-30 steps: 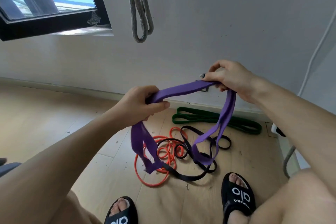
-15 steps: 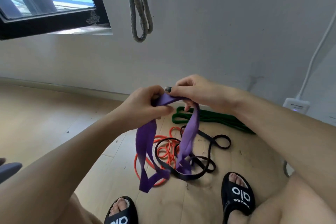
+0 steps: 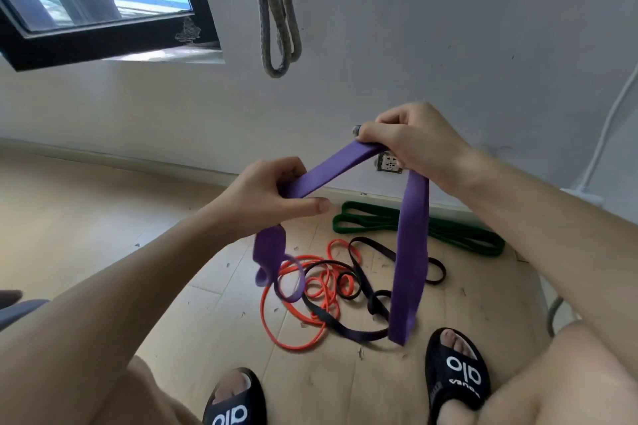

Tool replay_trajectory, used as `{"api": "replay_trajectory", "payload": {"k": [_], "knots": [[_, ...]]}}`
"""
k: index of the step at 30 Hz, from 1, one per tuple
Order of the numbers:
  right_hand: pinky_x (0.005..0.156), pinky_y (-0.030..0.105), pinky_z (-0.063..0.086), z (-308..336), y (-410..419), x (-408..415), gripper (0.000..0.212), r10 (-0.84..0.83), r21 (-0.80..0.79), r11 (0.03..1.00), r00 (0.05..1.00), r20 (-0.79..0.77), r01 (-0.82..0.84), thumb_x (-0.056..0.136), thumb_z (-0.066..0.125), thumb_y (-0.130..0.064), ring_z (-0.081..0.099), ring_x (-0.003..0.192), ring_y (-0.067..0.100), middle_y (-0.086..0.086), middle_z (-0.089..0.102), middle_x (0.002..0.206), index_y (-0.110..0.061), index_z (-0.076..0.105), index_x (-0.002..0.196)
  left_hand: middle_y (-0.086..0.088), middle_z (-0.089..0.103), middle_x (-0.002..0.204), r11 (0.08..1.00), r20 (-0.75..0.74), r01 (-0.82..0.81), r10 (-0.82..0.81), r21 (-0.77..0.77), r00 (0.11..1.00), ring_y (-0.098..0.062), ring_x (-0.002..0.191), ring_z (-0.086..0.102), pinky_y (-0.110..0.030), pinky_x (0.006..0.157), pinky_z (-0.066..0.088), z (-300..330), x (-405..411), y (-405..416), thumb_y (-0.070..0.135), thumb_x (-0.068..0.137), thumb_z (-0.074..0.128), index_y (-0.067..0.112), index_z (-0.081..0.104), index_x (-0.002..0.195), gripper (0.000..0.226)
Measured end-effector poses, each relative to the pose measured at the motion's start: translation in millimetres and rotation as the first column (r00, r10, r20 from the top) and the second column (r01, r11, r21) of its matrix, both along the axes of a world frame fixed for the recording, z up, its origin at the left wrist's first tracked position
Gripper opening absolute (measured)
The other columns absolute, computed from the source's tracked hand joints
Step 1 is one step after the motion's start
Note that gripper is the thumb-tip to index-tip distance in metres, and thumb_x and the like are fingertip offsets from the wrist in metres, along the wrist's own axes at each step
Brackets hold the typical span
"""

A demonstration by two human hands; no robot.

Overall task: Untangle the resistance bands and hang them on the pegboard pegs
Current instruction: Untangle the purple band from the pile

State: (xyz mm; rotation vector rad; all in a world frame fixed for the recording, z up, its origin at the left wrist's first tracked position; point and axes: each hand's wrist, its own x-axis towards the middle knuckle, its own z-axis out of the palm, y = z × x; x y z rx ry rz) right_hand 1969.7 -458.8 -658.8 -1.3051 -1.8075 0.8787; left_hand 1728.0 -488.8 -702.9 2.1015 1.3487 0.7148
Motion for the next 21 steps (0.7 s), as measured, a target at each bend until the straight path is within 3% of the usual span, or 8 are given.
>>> {"api": "replay_trajectory", "payload": {"k": [3,6,8,12,15,18,21], "knots": [[0.056,0.033,0.024,1,-1,1,0.051,0.011,0.008,1.0,1.0,-0.013,-0.011,0.088,0.072,-0.039,0.03,0.055,0.019,0.006,0.031,0.058,0.004,0.054,0.066,-0.011,0.05,0.064,0.999,-0.024,0.011,-0.01,0.032,1.0,-0.013,0.053,0.041,-0.036,0.056,0.035,0,4,-2,0.07,0.073,0.071,0.011,0.06,0.08,0.061],[0.052,0.029,0.025,1,-1,5,0.048,-0.008,0.004,1.0,1.0,-0.016,0.008,0.088,0.072,-0.037,0.029,0.051,0.016,0.003,0.031,0.055,0.001,0.056,0.064,0.0,0.061,0.066,0.999,-0.044,0.007,-0.005,0.044,0.999,-0.015,0.057,0.059,-0.039,0.06,0.052,-1,5,-2,0.051,0.083,0.078,0.021,0.061,0.083,0.035],[0.048,0.026,0.026,-1,0,8,0.048,-0.025,-0.002,1.0,1.0,-0.01,0.025,0.087,0.073,-0.037,0.029,0.05,0.016,0.004,0.031,0.056,0.001,0.055,0.065,0.001,0.067,0.07,1.0,-0.029,0.03,-0.03,0.002,0.999,-0.012,0.062,0.068,-0.033,0.065,0.061,-1,4,-3,0.04,0.086,0.078,0.022,0.062,0.086,0.024],[0.046,0.024,0.027,1,0,11,0.046,-0.035,-0.025,0.999,0.998,-0.048,0.034,0.088,0.072,-0.036,0.029,0.046,0.015,0.001,0.031,0.051,-0.001,0.056,0.063,0.002,0.054,0.062,0.998,-0.036,0.024,-0.022,0.065,0.999,-0.007,0.052,0.05,-0.025,0.056,0.043,1,6,-2,0.044,0.084,0.079,0.022,0.06,0.081,0.03],[0.053,0.03,0.027,3,3,18,0.049,-0.078,-0.025,0.997,0.993,-0.085,0.076,0.086,0.071,-0.036,0.028,0.048,0.017,0.001,0.03,0.051,0.007,0.056,0.07,0.002,0.058,0.067,0.997,0.025,0.06,-0.058,-0.054,0.998,-0.011,0.057,0.054,-0.026,0.059,0.048,-2,0,-1,0.05,0.078,0.083,0.024,0.061,0.087,0.035],[0.052,0.029,0.028,0,2,19,0.05,-0.077,-0.043,0.996,0.994,-0.077,0.073,0.086,0.071,-0.035,0.028,0.048,0.018,0.0,0.029,0.05,0.006,0.052,0.065,0.002,0.051,0.063,0.998,-0.006,0.061,-0.061,-0.032,0.998,-0.01,0.055,0.047,-0.033,0.059,0.042,-7,1,1,0.049,0.081,0.081,0.022,0.059,0.081,0.036],[0.053,0.031,0.027,1,3,19,0.051,-0.088,-0.039,0.996,0.989,-0.115,0.084,0.084,0.071,-0.036,0.028,0.05,0.019,0.003,0.028,0.053,0.007,0.049,0.066,0.002,0.052,0.063,0.998,0.023,0.049,-0.048,-0.05,0.999,-0.01,0.056,0.049,-0.032,0.06,0.045,-7,5,1,0.062,0.076,0.073,0.021,0.06,0.084,0.044]]}}
